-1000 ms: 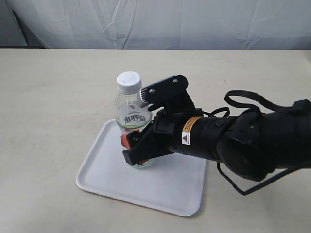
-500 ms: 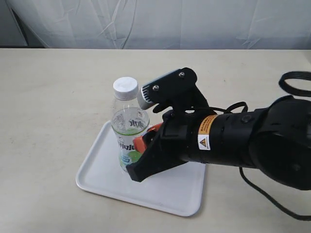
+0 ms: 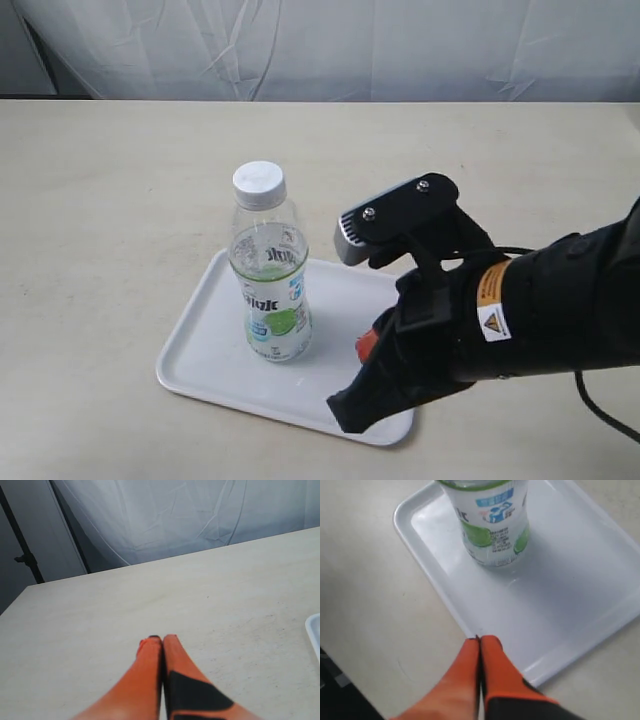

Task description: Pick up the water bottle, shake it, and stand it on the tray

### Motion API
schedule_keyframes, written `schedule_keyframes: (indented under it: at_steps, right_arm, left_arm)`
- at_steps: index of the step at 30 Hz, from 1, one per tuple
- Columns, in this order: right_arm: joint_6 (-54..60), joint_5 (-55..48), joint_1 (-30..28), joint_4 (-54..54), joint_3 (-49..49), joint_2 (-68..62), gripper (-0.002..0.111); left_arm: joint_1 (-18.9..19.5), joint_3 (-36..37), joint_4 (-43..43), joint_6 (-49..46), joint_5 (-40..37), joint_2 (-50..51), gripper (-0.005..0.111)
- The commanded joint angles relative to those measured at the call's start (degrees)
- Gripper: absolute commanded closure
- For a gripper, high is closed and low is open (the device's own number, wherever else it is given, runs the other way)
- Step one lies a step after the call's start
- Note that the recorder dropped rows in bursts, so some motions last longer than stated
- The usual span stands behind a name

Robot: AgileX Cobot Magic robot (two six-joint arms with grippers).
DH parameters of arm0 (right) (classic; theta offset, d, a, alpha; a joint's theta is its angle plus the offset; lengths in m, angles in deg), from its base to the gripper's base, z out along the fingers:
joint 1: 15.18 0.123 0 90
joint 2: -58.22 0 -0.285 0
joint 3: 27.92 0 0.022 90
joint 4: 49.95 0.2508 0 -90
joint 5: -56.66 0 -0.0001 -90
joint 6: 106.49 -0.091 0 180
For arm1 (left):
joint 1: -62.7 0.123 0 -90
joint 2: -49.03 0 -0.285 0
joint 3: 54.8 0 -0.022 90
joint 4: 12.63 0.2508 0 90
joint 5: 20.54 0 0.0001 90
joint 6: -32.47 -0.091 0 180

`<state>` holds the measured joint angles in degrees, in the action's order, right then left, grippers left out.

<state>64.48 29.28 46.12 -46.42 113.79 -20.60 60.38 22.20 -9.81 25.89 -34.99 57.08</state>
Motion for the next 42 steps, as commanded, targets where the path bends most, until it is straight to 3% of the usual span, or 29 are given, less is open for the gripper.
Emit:
schedule_keyframes:
  at_steps: [1, 16, 22, 27, 30, 33, 36, 42]
  right_arm:
    - [-0.1, -5.6, 0.1, 0.8, 0.0, 3.6, 0.108]
    - [-0.1, -24.5, 0.1, 13.8, 0.0, 11.1, 0.108]
    - [-0.6, -19.8, 0.0, 10.8, 0.0, 11.4, 0.108]
    - [-14.2, -9.8, 0.0, -5.1, -0.1, 12.9, 0.108]
    - [-15.1, -0.2, -0.6, -9.7, -4.5, 23.1, 0.108]
    - [-15.1, 4.0, -7.0, -9.9, -10.2, 36.8, 0.108]
    - [-14.9, 3.7, -19.6, -10.1, -14.9, 50.3, 0.108]
    - [-10.0, 4.8, -36.4, -12.9, -21.0, 63.0, 0.108]
  left_arm:
    - [0.0, 0.2, -0.1, 0.1, 0.8, -0.3, 0.106]
    - [0.0, 0.2, -0.1, 0.1, 0.8, -0.3, 0.106]
    - [0.0, 0.2, -0.1, 0.1, 0.8, -0.3, 0.106]
    - [0.0, 0.2, -0.1, 0.1, 0.8, -0.3, 0.106]
    - [0.0, 0.2, -0.1, 0.1, 0.8, -0.3, 0.106]
    - [0.0, 0.2, -0.1, 0.1, 0.8, -0.3, 0.106]
    - [0.0, 0.2, -0.1, 0.1, 0.8, -0.3, 0.106]
    - [0.0, 0.2, -0.1, 0.1, 0.8, -0.3, 0.106]
